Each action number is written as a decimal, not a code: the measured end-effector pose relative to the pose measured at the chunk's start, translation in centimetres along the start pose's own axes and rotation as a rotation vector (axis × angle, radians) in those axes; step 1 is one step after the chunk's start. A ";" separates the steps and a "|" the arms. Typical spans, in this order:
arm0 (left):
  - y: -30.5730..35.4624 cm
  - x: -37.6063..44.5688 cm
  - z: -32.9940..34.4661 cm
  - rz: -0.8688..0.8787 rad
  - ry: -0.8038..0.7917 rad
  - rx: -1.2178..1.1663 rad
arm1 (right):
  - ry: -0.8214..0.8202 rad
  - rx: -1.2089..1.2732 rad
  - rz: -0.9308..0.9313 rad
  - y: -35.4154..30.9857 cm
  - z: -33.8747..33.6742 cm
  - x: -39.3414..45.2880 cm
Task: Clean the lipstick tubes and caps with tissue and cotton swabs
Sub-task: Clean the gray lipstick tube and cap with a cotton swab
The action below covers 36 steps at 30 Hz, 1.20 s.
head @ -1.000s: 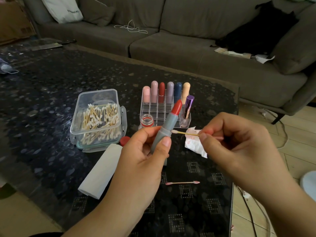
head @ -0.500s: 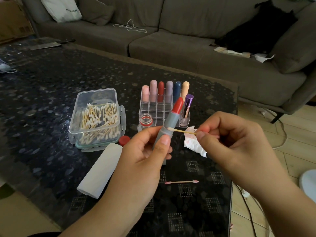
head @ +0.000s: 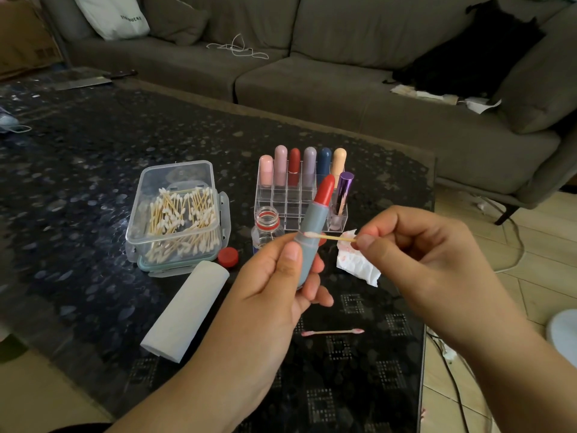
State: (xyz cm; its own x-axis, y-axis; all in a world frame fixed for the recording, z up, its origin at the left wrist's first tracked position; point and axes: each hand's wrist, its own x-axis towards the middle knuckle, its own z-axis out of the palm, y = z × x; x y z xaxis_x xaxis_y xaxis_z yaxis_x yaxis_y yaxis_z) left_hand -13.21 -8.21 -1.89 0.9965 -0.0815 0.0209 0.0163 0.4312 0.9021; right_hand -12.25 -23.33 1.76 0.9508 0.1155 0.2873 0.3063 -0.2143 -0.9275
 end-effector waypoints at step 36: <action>0.7 -0.3 -0.1 -0.066 -0.102 -0.163 | -0.013 0.001 -0.017 0.1 0.0 0.0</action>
State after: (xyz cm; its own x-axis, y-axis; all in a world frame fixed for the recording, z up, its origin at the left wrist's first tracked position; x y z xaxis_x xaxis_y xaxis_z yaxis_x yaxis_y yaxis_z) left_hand -13.54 -7.77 -1.28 0.9794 -0.2012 0.0151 0.1026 0.5613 0.8212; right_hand -12.25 -23.38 1.71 0.9447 0.1316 0.3003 0.3227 -0.2110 -0.9227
